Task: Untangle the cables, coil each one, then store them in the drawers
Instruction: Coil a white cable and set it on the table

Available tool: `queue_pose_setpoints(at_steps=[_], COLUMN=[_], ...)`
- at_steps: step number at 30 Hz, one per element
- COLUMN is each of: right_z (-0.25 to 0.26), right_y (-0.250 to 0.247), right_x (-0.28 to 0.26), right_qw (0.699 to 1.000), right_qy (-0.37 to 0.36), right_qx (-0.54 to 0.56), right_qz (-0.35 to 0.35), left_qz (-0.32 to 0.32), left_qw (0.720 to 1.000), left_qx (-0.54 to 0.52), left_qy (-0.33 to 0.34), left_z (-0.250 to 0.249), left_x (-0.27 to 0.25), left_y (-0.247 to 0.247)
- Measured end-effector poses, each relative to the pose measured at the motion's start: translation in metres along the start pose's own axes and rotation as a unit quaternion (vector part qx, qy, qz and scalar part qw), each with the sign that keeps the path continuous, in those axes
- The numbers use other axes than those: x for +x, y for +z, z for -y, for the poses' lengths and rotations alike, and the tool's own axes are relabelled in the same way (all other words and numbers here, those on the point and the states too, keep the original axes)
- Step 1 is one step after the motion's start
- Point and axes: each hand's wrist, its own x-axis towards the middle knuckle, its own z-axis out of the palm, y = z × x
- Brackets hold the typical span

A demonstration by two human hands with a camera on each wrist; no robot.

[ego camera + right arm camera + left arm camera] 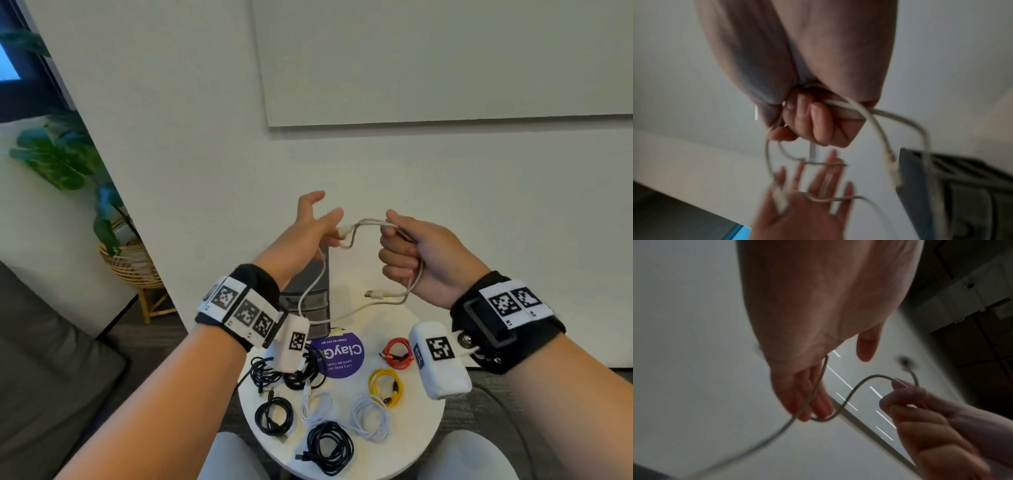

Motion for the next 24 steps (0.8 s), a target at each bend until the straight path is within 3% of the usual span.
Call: queue_pose_setpoints(at_steps=[7, 11, 16, 20, 24], right_z=[0.002, 0.003, -0.002, -0.005, -0.003], right_y=[-0.002, 0.002, 0.007, 0.004, 0.004], right_x=[-0.003, 0.0, 0.005, 0.006, 0.008], right_qw=[0.996, 0.995, 0.999, 0.998, 0.999], right_qy=[0.039, 0.007, -0.037, -0.043, 0.008], right_qx=[0.071, 0.084, 0.02, -0.013, 0.017], right_qz=[0.048, 0.054, -0.025, -0.053, -0.046], left_qz=[-0.086, -0.037, 0.025, 0.046, 0.041], left_qw=[0.99, 0.997, 0.998, 0.998, 0.989], left_qx=[0.113, 0.064, -0.049, 0.025, 0.134], left_qy=[0.022, 0.03, 0.026, 0.02, 0.036], left_z=[0.015, 0.02, 0.022, 0.012, 0.001], left_x=[-0.013, -0.021, -0.028, -0.032, -0.026], left_y=[-0.002, 0.002, 0.0, -0.013, -0.014])
